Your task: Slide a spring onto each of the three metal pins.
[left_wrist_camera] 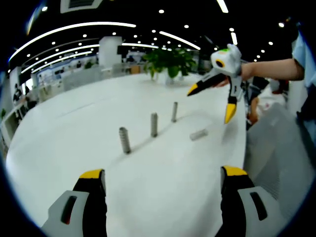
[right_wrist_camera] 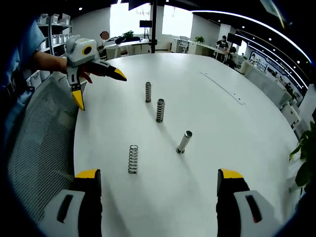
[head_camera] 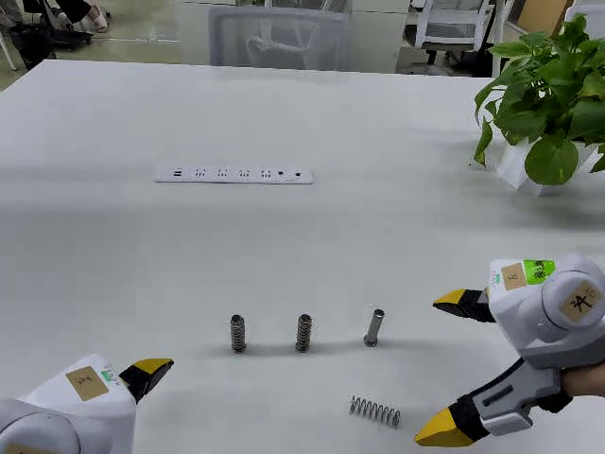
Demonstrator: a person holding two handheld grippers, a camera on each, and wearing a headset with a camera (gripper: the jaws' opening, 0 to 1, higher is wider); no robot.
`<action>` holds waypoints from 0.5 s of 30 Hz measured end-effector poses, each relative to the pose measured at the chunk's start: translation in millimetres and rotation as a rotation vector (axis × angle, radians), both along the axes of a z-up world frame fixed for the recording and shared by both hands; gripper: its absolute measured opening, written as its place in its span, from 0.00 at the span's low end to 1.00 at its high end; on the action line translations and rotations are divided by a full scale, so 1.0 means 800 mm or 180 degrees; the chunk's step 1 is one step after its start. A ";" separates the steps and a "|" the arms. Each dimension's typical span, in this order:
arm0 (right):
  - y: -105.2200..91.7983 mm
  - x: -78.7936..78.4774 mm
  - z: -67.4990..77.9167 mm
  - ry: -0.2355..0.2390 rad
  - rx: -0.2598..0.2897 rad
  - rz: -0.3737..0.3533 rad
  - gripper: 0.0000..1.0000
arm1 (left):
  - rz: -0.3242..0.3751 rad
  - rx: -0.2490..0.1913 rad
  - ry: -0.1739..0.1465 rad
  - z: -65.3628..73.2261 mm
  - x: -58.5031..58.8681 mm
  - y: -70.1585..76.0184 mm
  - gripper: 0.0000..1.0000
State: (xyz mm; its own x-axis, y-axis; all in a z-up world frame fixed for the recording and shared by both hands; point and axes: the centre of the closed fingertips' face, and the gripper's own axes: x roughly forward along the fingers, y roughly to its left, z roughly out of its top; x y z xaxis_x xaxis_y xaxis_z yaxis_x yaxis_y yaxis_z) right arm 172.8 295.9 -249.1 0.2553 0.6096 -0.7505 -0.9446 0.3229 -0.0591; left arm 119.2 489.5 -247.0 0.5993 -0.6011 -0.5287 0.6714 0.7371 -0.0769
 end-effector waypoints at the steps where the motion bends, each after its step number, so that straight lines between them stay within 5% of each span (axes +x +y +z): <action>1: -0.001 -0.002 0.000 0.0004 0.0010 -0.0016 0.99 | -0.0002 -0.0001 0.0001 0.000 0.000 0.000 0.98; 15: -0.005 -0.015 -0.001 0.0005 0.0102 -0.0107 0.99 | -0.0071 0.0032 0.0024 -0.007 -0.001 -0.001 0.97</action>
